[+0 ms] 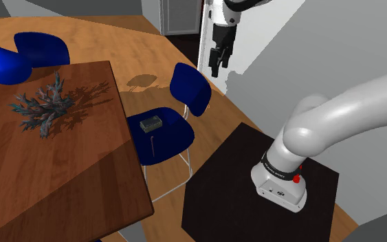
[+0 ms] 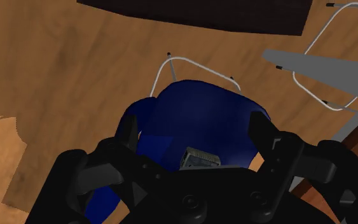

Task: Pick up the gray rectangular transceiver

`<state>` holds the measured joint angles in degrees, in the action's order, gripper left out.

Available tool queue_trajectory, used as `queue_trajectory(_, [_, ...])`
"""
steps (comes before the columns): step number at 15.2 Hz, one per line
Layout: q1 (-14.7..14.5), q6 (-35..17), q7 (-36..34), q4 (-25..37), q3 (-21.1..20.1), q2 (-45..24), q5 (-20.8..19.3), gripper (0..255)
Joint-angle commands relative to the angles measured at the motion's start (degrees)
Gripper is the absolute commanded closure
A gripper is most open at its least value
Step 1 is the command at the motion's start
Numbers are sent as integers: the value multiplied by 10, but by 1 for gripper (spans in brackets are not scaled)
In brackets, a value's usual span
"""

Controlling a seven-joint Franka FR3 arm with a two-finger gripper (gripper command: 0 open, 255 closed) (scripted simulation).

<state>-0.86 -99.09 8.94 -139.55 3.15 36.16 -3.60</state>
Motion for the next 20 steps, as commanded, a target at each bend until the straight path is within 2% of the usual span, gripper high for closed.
queue_trajectory(1, [-7, -36, 15, 4, 3, -37, 0, 0])
queue_trajectory(10, [-34, -198, 79, 25, 10, -212, 6, 0])
queue_trajectory(20, [-56, -326, 150, 117, -2, -425, 24, 0])
